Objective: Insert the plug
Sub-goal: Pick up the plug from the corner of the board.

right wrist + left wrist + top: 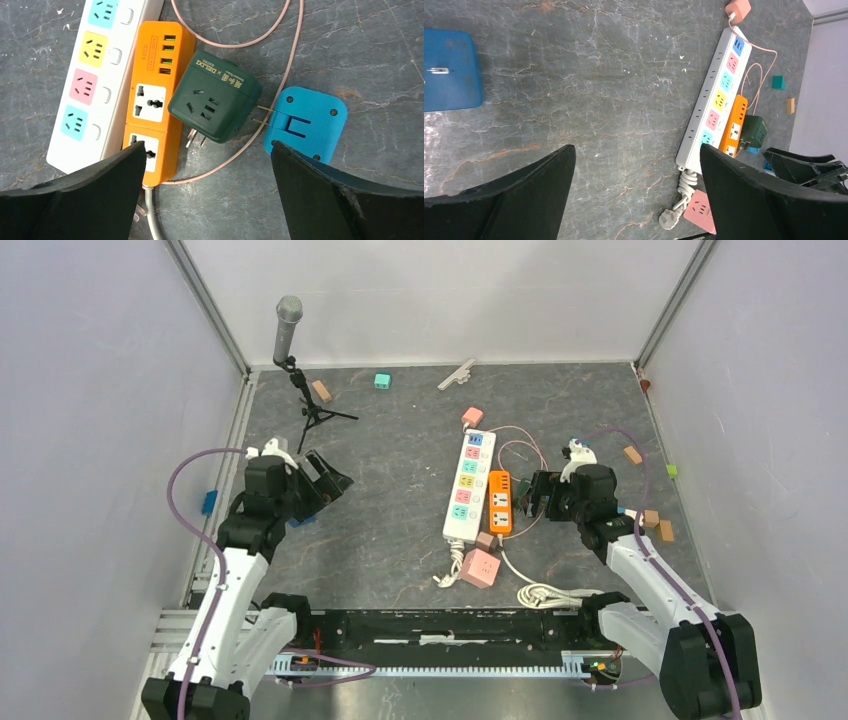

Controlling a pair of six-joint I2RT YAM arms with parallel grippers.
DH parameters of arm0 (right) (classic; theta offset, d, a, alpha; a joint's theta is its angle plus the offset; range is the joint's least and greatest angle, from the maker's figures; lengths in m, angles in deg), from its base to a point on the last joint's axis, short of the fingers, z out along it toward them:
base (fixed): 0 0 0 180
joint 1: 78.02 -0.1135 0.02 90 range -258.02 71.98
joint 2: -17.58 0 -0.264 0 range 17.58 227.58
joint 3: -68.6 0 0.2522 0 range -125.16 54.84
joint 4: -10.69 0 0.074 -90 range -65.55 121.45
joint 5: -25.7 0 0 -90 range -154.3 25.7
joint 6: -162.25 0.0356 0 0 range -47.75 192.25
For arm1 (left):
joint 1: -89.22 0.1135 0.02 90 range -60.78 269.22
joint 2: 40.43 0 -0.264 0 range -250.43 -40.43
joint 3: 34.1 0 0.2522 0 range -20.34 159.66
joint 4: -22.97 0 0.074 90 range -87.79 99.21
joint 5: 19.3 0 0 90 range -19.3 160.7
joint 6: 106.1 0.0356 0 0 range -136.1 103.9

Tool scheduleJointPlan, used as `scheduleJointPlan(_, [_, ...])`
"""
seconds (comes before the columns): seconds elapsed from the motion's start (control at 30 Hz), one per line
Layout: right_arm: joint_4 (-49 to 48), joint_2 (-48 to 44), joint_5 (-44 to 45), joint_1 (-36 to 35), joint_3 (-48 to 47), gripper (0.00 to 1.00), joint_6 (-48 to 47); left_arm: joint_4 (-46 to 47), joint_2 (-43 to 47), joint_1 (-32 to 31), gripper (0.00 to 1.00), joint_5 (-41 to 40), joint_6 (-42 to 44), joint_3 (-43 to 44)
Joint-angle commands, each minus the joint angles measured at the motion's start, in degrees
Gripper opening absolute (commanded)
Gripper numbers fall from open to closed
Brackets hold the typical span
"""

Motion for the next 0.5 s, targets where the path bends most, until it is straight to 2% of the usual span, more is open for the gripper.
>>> scheduleJointPlan(0.0, [-0.8, -0.7, -2.9, 0.0, -2.6, 0.98, -0.8, 4.2, -1.0, 0.1, 1.00, 6.0, -3.6, -3.0])
scheduleJointPlan(0.17, [-0.7, -0.5, -4.2, 0.0, -2.4, 0.98, -0.7, 15.9, -1.4, -0.8, 1.00, 16.3, -8.9, -10.9])
scheduleJointPlan(0.27, [-0.7, -0.6, -4.7, 0.0, -2.2, 0.98, -0.5, 21.6, -1.9, -4.0, 1.00, 17.6, -11.7, -14.2])
scheduleJointPlan(0.33, [-0.7, -0.6, -5.0, 0.0, -2.0, 0.98, -0.5, 23.0, -3.4, -7.6, 1.00, 16.7, -11.7, -14.3])
scheduleJointPlan(0.47, [-0.9, -0.6, -5.8, 0.0, -1.6, 0.98, -0.4, 24.1, -8.8, -19.3, 1.00, 11.1, -8.9, -11.7])
